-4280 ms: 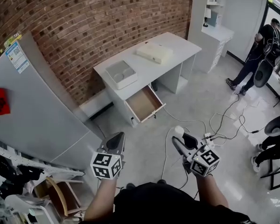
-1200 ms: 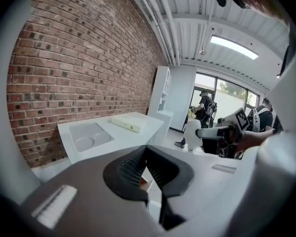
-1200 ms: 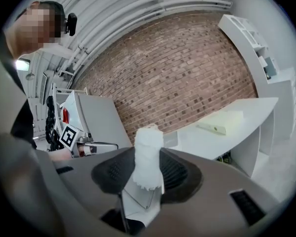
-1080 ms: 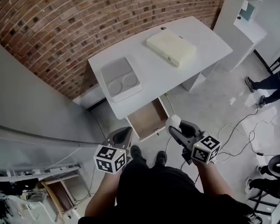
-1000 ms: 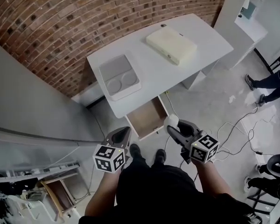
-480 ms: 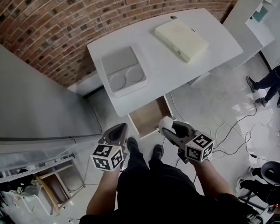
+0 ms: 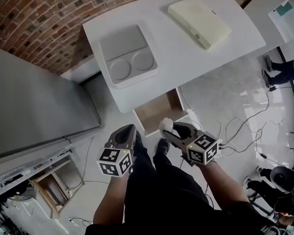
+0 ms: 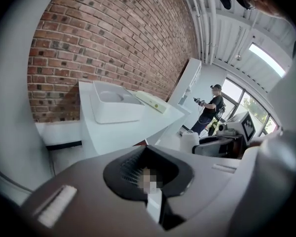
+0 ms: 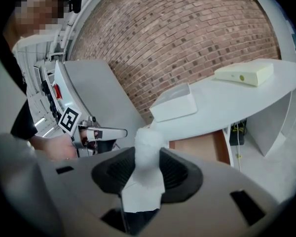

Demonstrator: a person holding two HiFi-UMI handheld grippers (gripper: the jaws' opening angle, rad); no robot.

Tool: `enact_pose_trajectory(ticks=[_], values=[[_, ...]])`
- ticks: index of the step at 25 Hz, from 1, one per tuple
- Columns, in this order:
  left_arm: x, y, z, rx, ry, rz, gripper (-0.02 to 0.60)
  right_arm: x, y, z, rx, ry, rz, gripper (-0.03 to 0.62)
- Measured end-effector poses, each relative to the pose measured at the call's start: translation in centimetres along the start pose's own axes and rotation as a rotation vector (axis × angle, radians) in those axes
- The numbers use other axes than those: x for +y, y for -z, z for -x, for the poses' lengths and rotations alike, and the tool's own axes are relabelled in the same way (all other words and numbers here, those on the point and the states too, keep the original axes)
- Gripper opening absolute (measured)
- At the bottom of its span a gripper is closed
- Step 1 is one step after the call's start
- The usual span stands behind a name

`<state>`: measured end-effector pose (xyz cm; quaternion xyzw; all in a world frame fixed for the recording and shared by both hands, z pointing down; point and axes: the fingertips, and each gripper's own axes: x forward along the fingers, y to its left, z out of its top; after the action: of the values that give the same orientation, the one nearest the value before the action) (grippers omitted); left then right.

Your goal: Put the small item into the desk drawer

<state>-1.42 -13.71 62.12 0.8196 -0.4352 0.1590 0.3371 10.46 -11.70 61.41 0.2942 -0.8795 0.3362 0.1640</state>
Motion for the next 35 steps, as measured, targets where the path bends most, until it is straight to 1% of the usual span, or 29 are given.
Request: enact_pose_trajectory(ticks=[7, 11, 17, 19, 22, 25, 27, 29, 32, 35], values=[[1.1, 4.1, -2.6, 0.065, 0.016, 0.024, 0.012, -1.4, 5.2, -4.0, 0.094, -0.006, -0.059, 0.156], [2.3, 5.8, -4.0, 0.094, 0.015, 0.053, 0.012, -2.5, 7.6, -6.5, 0.159, -0.009, -0.056, 0.156], [4.2, 8.6, -6.0, 0.151, 0.019, 0.090, 0.012, -6.2, 10.7, -10.1, 0.195, 0.059, -0.112, 0.156], [4.6, 9.4, -6.5, 0.174, 0.024, 0.099, 0.012, -7.3, 12.0, -11.3, 0.225, 0.080, -0.124, 0.156], [4.8, 10.5, -7.1, 0.208, 0.033, 0.086, 0.012, -8.2, 13.4, -13.1, 0.270, 0.085, -0.131, 0.156], [5.5, 11.2, -7.7, 0.222, 0.016, 0.087, 0.012, -9.2, 14.1, -14.9, 0.304, 0.087, -0.139, 0.156], [6.0, 11.6, -7.8, 0.223, 0.008, 0.110, 0.012, -9.7, 14.4, -16.0, 0.325, 0.094, -0.133, 0.156], [6.3, 11.9, -8.0, 0.227, 0.008, 0.121, 0.012, -10.4, 14.6, -17.2, 0.355, 0.107, -0.103, 0.156], [6.7, 12.0, -8.1, 0.235, 0.005, 0.117, 0.012, -11.3, 16.1, -19.3, 0.409, 0.105, -0.055, 0.156], [6.7, 11.9, -7.8, 0.236, 0.012, 0.110, 0.012, -12.0, 18.3, -20.9, 0.469, 0.105, -0.050, 0.156]])
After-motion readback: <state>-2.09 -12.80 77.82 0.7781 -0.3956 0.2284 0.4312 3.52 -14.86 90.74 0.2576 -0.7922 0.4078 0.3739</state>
